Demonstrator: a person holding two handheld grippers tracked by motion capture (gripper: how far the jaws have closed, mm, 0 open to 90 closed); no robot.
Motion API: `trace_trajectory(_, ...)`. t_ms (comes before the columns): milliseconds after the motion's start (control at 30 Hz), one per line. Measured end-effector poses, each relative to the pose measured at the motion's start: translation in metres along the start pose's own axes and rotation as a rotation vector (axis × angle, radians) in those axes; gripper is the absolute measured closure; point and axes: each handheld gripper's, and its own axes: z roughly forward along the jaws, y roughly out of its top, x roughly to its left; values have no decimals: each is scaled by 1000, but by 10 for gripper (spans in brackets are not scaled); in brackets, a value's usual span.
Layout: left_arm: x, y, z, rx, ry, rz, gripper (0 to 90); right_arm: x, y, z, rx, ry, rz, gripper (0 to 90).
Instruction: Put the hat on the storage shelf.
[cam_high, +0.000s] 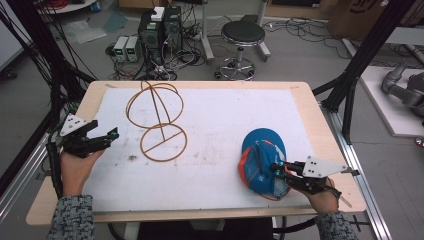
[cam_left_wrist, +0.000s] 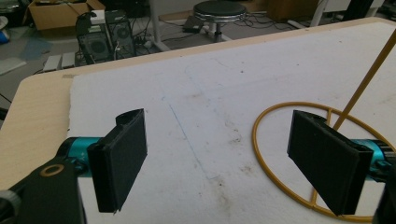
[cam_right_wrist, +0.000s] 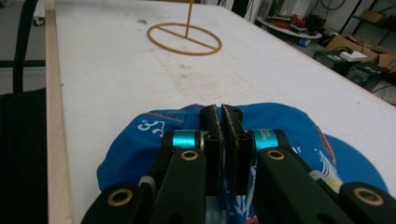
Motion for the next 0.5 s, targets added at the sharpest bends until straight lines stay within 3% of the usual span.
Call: trace_trajectory(500,4,-2,-2,-4,8,-15,202,-13,22,1,-88,-34,5,882)
